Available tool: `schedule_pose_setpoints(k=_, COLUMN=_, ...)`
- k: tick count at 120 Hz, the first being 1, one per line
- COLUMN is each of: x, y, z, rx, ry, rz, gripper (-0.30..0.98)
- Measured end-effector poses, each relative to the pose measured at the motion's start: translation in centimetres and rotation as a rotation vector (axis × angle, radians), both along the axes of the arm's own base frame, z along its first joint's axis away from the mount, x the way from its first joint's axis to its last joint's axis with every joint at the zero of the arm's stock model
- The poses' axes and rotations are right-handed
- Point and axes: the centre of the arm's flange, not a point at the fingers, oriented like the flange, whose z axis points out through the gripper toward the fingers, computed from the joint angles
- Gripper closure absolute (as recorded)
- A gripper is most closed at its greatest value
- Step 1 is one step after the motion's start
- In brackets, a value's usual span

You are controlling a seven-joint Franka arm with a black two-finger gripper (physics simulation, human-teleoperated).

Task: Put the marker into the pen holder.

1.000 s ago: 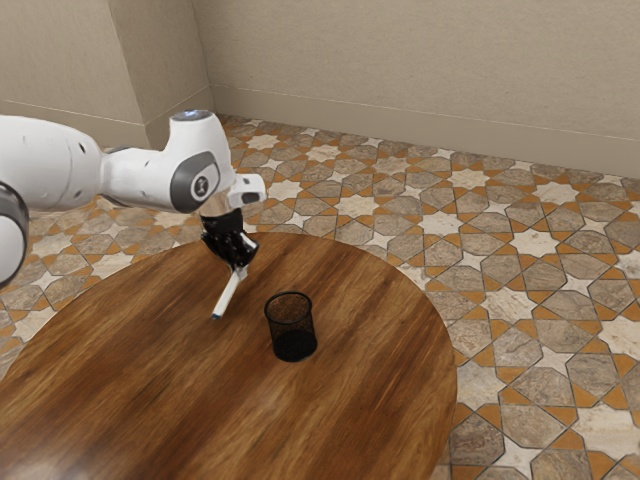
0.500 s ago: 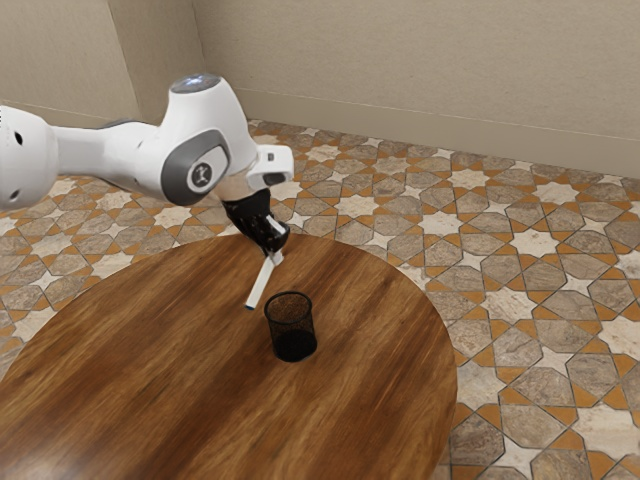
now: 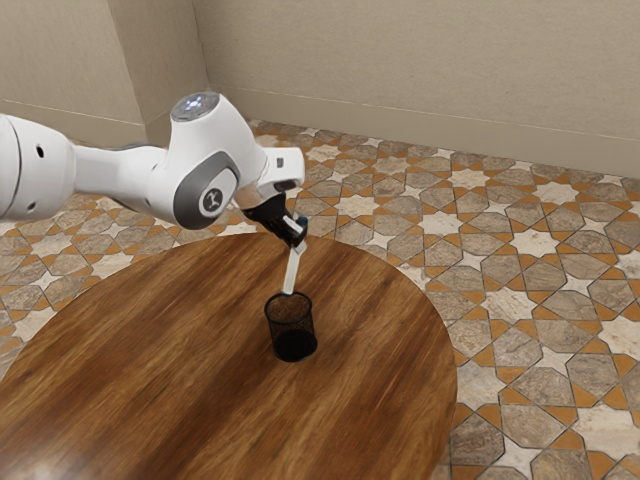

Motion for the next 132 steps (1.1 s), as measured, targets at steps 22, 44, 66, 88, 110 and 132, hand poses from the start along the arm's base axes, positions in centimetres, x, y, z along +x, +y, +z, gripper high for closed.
schedule_pose_setpoints(k=22, x=-0.4, y=-0.1, z=-1.4, rx=0.005, ry=0.002, rz=-0.017, gripper=0.79)
schedule_pose_setpoints(k=44, x=-1.3, y=-0.1, z=-2.7, rx=0.012, ry=0.016, rz=-0.028, gripper=0.79)
schedule_pose_setpoints(k=66, x=-2.2, y=0.0, z=-4.2, rx=0.017, ry=0.033, rz=-0.036, gripper=0.79)
schedule_pose_setpoints(k=88, x=-2.3, y=-0.3, z=-4.2, rx=0.017, ry=0.033, rz=-0.062, gripper=0.43)
schedule_pose_setpoints(k=110, x=-1.0, y=0.8, z=0.5, rx=0.024, ry=0.010, rz=-0.060, gripper=0.18)
schedule_pose_setpoints(k=132, x=-2.9, y=12.5, z=19.6, rx=0.066, ry=0.071, rz=0.155, gripper=0.08)
